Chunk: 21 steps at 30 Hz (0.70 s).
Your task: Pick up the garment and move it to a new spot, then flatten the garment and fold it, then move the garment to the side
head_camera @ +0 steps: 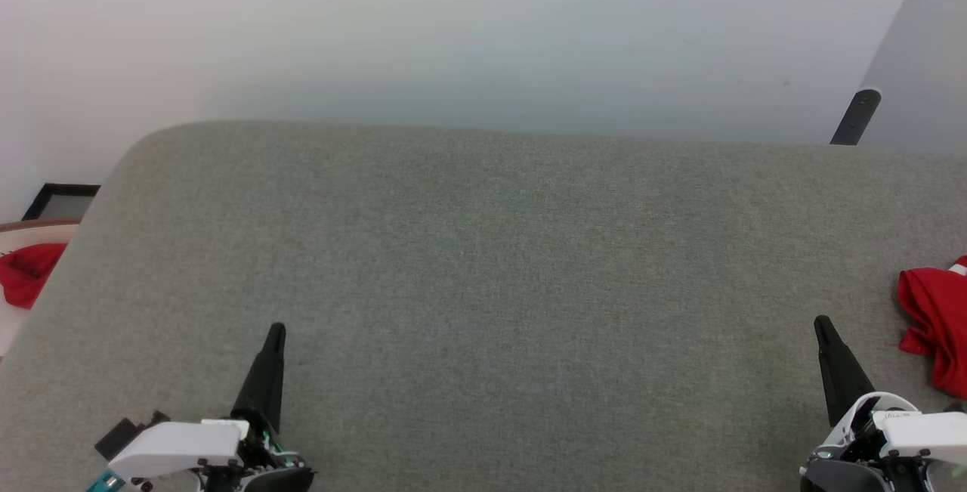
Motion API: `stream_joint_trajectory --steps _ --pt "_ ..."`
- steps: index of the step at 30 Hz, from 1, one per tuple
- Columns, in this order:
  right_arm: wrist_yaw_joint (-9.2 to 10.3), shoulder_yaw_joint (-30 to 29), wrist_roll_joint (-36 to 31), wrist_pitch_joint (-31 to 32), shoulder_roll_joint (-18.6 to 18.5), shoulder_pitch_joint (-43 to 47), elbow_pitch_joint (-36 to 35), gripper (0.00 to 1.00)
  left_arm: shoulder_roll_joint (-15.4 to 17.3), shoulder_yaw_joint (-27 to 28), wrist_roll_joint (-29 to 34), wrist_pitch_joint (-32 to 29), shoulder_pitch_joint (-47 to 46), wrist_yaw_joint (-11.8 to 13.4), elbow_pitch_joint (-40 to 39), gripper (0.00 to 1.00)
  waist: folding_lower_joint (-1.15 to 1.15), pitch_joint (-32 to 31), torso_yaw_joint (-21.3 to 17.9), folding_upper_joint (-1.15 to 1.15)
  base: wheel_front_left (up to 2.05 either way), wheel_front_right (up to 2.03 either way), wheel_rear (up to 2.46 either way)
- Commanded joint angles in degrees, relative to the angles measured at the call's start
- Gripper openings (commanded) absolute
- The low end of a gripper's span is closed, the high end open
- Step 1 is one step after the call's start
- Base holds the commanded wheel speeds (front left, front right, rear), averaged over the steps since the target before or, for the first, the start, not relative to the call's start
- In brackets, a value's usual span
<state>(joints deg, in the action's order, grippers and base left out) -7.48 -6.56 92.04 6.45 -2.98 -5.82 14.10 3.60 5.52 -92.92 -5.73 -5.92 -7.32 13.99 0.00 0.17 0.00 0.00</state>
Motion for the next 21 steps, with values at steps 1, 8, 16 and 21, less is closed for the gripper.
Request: stream_joint_trajectory --steps 1,8,16,21 --pt "-0.02 0.0 0.4 0.2 0.3 -0.8 0.1 0.00 -0.1 0.2 -0.4 -0.1 -0.6 -0.3 0.2 0.00 0.00 0.0 0.0 0.00 0.00 0.00 0.00" --pt "-0.02 0.0 0.4 0.2 0.2 -0.6 0.1 0.00 -0.1 0.2 -0.2 -0.3 -0.6 -0.3 0.1 0.00 0.00 0.0 0.0 0.00 0.00 0.00 0.00" --pt "-0.02 0.0 0.4 0.2 0.2 -0.6 0.1 0.00 -0.2 0.3 -0.1 -0.3 -0.6 -0.3 0.1 0.00 0.00 0.0 0.0 0.00 0.00 0.00 0.00" --pt "-0.02 0.0 0.4 0.2 0.2 -0.6 0.1 0.00 -0.3 0.4 0.0 -0.4 -0.6 -0.3 0.1 0.00 0.00 0.0 0.0 0.00 0.00 0.00 0.00"
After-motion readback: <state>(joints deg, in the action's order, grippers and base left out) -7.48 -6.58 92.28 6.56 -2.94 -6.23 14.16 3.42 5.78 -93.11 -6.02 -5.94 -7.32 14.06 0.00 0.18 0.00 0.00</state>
